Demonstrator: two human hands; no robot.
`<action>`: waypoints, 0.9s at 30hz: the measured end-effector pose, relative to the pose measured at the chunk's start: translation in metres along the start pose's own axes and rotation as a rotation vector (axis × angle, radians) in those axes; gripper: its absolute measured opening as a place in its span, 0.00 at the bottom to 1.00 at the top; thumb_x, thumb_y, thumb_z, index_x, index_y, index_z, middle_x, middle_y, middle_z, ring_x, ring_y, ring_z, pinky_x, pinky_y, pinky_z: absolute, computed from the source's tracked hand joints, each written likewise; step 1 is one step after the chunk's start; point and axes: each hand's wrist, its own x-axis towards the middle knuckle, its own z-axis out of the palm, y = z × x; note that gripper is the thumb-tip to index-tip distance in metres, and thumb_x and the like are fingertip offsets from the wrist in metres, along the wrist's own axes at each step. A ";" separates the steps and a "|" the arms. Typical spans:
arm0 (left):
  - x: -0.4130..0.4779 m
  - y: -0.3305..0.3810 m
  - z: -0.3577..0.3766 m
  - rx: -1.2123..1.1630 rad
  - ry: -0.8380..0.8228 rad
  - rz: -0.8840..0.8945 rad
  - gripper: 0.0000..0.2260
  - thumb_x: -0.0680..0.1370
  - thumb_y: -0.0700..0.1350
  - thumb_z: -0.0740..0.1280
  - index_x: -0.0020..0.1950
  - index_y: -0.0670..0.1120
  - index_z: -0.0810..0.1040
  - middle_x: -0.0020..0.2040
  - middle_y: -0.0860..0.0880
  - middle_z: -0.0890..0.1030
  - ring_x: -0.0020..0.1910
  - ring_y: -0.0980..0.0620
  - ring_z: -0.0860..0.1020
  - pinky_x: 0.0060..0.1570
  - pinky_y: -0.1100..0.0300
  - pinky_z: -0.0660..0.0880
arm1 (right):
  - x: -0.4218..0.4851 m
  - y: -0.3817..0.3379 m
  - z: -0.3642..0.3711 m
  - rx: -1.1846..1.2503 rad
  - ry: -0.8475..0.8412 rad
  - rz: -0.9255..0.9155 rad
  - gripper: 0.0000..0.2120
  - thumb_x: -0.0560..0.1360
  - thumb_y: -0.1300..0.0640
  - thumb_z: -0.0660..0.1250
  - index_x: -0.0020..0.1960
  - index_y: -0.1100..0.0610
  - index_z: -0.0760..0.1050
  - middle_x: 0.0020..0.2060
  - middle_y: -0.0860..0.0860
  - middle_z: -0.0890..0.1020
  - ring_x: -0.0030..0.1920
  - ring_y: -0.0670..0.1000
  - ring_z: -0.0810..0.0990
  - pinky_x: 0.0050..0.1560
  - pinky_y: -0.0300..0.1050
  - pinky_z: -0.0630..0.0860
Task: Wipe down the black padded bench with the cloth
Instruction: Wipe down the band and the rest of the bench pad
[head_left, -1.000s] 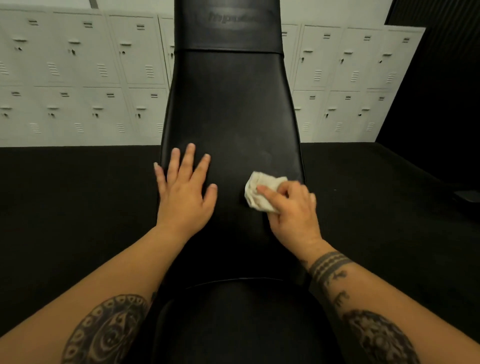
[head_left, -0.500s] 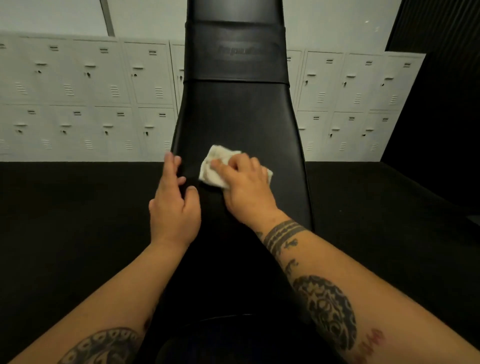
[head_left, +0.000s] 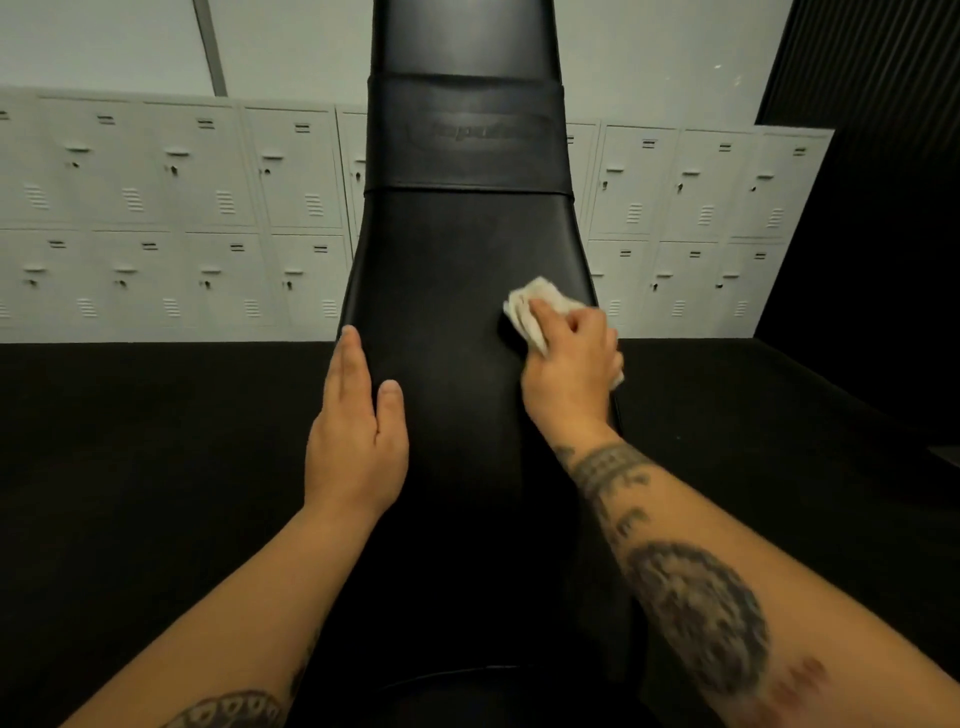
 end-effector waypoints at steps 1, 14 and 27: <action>0.001 0.000 0.000 0.012 -0.004 0.008 0.29 0.85 0.54 0.52 0.84 0.54 0.43 0.84 0.53 0.50 0.80 0.53 0.59 0.71 0.52 0.62 | 0.014 -0.016 0.006 0.012 -0.003 0.033 0.23 0.73 0.58 0.66 0.66 0.42 0.77 0.55 0.53 0.72 0.53 0.58 0.69 0.54 0.51 0.64; 0.003 0.021 0.009 -0.114 0.066 0.025 0.25 0.85 0.53 0.52 0.82 0.51 0.61 0.84 0.52 0.48 0.82 0.53 0.46 0.79 0.56 0.47 | -0.112 0.015 -0.010 0.057 -0.278 -0.582 0.20 0.71 0.51 0.68 0.63 0.42 0.79 0.47 0.50 0.74 0.46 0.56 0.73 0.45 0.51 0.67; 0.010 0.031 0.032 0.474 -0.282 0.139 0.36 0.76 0.63 0.70 0.81 0.63 0.58 0.84 0.53 0.43 0.82 0.42 0.38 0.78 0.35 0.38 | 0.020 0.046 -0.025 0.354 -0.121 0.261 0.21 0.81 0.49 0.63 0.73 0.45 0.69 0.64 0.47 0.67 0.59 0.49 0.71 0.62 0.42 0.69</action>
